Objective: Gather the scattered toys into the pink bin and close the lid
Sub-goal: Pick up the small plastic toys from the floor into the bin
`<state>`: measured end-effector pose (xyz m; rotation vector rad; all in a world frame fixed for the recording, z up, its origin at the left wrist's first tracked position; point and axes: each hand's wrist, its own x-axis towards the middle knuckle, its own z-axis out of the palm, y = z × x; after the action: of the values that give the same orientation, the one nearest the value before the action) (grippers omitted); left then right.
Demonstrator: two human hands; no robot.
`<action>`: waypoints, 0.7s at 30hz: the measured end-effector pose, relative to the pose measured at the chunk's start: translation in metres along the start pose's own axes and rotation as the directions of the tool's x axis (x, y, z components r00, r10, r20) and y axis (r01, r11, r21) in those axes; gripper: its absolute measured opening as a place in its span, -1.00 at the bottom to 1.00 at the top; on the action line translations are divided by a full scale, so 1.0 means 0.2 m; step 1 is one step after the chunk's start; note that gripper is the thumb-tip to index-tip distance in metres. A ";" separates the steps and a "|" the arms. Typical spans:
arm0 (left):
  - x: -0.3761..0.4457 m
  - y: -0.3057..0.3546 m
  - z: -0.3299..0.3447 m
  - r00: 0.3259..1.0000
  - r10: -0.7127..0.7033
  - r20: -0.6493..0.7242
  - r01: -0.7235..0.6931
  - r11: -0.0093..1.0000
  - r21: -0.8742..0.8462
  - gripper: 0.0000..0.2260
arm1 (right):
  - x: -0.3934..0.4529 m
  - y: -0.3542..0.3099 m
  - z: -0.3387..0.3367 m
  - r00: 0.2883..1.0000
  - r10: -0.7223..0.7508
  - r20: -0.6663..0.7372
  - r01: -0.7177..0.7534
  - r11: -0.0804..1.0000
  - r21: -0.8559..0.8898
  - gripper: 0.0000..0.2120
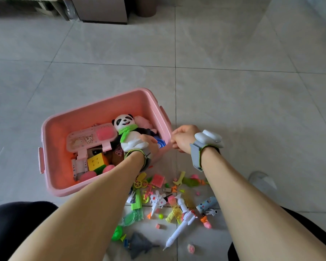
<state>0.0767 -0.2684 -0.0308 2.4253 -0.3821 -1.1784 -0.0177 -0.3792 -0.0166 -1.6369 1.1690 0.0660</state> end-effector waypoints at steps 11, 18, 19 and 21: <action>-0.31 -0.11 0.13 0.880 0.348 -0.323 -0.357 0.934 0.035 -0.86 | -0.30 0.27 -0.11 0.996 -0.078 0.041 0.085 0.967 -0.238 -0.86; -0.51 -0.26 0.39 0.928 0.363 -0.086 -0.357 0.931 0.081 -0.85 | -0.56 0.59 -0.18 1.000 0.025 0.017 -0.020 0.969 -0.247 -0.89; -0.53 -0.28 0.43 0.936 0.347 -0.057 -0.341 0.935 0.102 -0.86 | -0.58 0.65 -0.18 0.999 0.051 0.014 -0.046 0.966 -0.253 -0.88; -0.55 -0.33 0.51 0.940 0.339 -0.021 -0.332 0.930 0.158 -0.90 | -0.60 0.77 -0.19 0.995 0.092 0.032 -0.081 0.966 -0.244 -0.83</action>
<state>-0.0666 -0.1903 -0.0430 2.3812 -0.8631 -0.9686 -0.2076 -0.3223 -0.0417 -1.7864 1.2373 0.3090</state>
